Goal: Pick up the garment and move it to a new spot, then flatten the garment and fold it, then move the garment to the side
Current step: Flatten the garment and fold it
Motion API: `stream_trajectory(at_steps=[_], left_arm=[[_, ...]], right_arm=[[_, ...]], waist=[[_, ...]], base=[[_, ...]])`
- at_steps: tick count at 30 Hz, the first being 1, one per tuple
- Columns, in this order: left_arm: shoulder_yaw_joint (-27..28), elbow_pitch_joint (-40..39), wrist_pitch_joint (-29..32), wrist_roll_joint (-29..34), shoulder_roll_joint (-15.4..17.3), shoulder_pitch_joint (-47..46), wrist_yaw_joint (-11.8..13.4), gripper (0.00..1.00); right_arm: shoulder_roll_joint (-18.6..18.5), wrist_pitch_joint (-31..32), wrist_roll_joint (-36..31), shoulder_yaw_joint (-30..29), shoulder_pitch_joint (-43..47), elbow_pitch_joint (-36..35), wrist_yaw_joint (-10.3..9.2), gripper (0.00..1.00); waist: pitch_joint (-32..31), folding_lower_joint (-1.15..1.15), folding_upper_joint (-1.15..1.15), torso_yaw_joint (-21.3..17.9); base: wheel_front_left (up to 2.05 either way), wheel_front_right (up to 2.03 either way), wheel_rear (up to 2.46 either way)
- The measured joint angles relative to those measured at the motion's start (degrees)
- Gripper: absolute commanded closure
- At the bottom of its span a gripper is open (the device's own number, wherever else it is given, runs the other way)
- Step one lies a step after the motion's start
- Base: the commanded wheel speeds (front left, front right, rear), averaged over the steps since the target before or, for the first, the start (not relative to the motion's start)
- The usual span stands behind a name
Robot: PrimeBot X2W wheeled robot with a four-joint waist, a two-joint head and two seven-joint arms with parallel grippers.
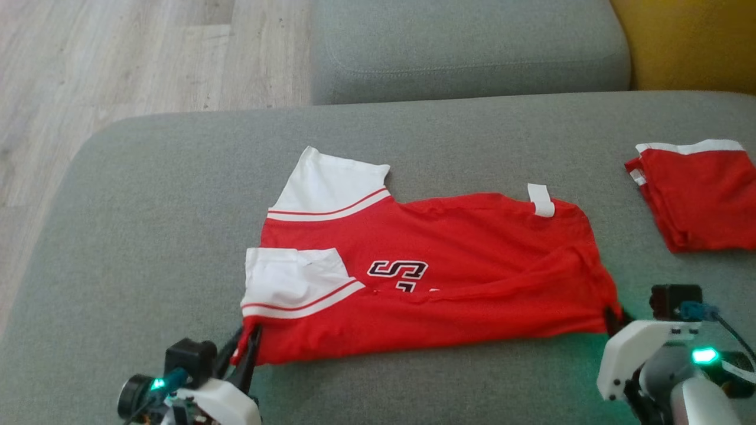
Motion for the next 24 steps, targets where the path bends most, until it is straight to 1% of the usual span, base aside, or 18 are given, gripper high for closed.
stream_trajectory(at_steps=[1, 5, 8, 10, 14, 16, 19, 22, 24], left_arm=[[0.0, -0.1, -0.7, 0.0, 0.0, -0.1, 0.4, 0.0], [1.0, -0.7, -4.8, 0.0, -0.2, -0.4, 2.1, 0.0], [1.9, -2.3, -10.3, 0.0, -0.5, -1.8, 3.1, 0.0], [3.0, -3.3, -12.6, 0.0, -0.8, -3.7, 3.1, 0.0], [3.9, -6.5, -14.1, 0.1, -1.4, -7.7, 2.7, 0.0], [4.2, -7.4, -14.1, 0.4, -1.2, -10.0, 1.8, 0.0], [3.4, -6.6, -13.8, 1.4, 0.5, -15.8, 0.6, 0.0], [1.2, -3.4, -8.2, 1.1, 2.9, -24.5, -0.5, 0.0], [-0.7, -0.5, -3.2, -1.0, 4.8, -30.4, -0.6, 0.0]], right_arm=[[0.0, -0.8, 0.3, 0.1, 0.0, -0.6, 0.0, 0.0], [0.0, -7.2, 1.9, 0.5, -0.1, -3.3, 0.0, 0.0], [0.0, -14.0, 3.4, 1.3, -0.8, -5.1, 0.0, 0.0], [0.0, -18.7, 4.9, 2.0, -1.7, -5.8, 0.0, 0.0], [0.0, -26.1, 7.6, 4.5, -2.3, -6.1, 0.0, 0.0], [0.0, -29.0, 8.2, 5.1, -2.5, -6.1, 0.0, 0.0], [-0.1, -31.1, 9.1, 5.6, -4.8, -6.1, 0.0, 0.0], [-0.1, -32.7, 9.3, 6.9, -8.6, -6.4, 0.0, 0.0], [0.0, -33.6, 10.2, 7.7, -10.6, -6.9, 0.0, 0.0]], waist=[[0.2, 0.0, 0.0, -0.1], [1.2, 0.0, 0.0, -0.3], [2.3, 0.0, 0.0, -0.6], [3.1, 0.0, 0.0, -0.9], [5.4, 0.0, 0.0, -1.7], [6.9, 0.0, 0.0, -2.2], [9.7, 0.01, 0.0, -3.0], [12.8, 0.01, 0.0, -3.9], [15.0, 0.02, 0.0, -4.8]], base=[[0.0, 0.0, 0.0], [0.0, 0.0, 0.0], [0.0, 0.0, 0.0], [0.0, 0.0, 0.0], [0.0, 0.0, 0.0], [0.0, 0.0, 0.0], [0.0, 0.0, 0.0], [0.0, 0.0, 0.0], [0.0, 0.0, 0.0]])
